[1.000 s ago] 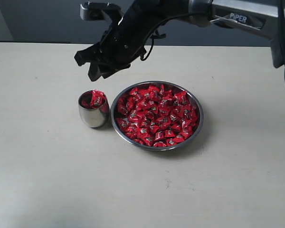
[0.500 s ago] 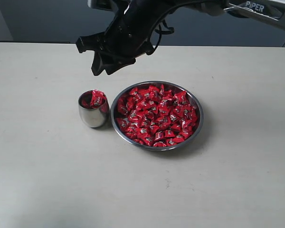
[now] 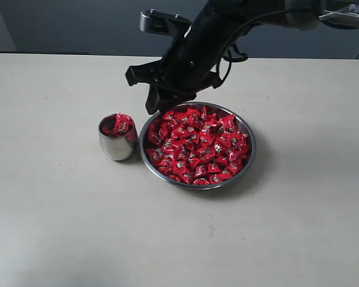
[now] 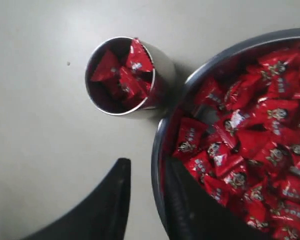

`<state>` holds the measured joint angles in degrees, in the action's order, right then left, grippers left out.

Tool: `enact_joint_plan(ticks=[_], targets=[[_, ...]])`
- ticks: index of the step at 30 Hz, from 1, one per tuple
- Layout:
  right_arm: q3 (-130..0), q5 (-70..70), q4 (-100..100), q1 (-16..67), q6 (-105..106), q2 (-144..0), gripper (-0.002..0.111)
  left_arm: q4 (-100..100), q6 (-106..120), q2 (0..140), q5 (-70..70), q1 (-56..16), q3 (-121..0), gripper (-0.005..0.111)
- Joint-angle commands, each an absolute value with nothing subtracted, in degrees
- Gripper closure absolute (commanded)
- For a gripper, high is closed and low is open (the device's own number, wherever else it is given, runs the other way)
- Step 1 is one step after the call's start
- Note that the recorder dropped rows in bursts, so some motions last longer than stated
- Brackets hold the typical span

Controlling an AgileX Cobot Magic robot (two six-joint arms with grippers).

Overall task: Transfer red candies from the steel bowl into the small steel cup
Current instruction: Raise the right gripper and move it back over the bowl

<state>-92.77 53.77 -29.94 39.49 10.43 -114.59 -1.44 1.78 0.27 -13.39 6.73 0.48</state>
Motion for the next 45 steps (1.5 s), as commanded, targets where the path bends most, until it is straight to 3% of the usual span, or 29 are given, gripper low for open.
enact_joint_plan(ticks=[1,45], targets=[[-87.5,50.5,-29.5,38.0,12.1,-110.5,0.084,-1.6,1.7,0.0,-13.3,6.8,0.0,0.106],[-84.3,48.3,-20.9,37.6,19.9,-101.5,0.084,-1.6,1.7,0.0,-13.3,6.8,0.0,0.106]])
